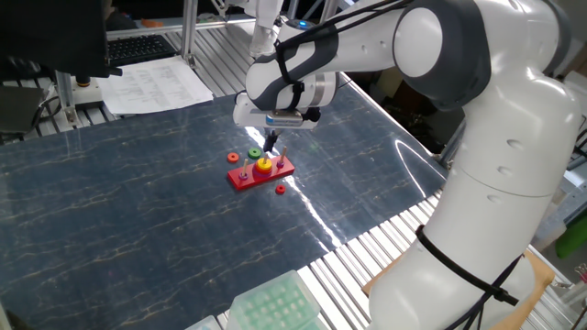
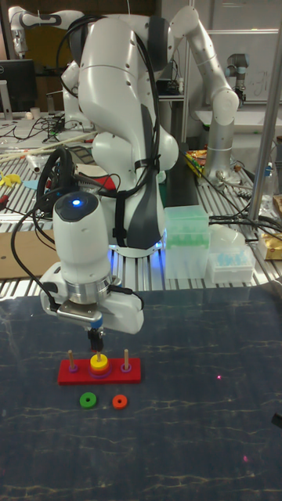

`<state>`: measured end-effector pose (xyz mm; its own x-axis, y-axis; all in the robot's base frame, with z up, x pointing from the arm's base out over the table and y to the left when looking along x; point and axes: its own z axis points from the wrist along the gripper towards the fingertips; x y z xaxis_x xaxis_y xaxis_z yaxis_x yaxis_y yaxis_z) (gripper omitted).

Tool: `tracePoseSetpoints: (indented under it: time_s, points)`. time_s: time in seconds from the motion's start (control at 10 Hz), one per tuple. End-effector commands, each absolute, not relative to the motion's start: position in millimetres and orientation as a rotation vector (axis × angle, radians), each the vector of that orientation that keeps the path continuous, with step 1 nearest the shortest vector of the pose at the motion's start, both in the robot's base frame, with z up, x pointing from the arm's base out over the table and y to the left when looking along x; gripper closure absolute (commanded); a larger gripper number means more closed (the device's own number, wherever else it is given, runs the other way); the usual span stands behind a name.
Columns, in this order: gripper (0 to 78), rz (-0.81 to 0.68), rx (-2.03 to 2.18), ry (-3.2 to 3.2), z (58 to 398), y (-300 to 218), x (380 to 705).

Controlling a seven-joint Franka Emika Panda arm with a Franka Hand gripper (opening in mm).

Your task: Take out one Hanoi block and throw it aside

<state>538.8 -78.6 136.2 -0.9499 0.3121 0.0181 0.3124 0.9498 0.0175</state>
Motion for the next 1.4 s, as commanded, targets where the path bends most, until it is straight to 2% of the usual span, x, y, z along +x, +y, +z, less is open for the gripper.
tracePoseSetpoints:
  time_s: [0.1, 1.3, 1.4]
  points:
    - [0.1, -0.032, -0.499, -3.084, 137.1, -78.8, 539.6]
    - [0.1, -0.032, -0.499, -3.084, 137.1, -78.8, 539.6]
    - [0.1, -0.031, -0.536, -3.078, 129.1, -76.9, 538.2]
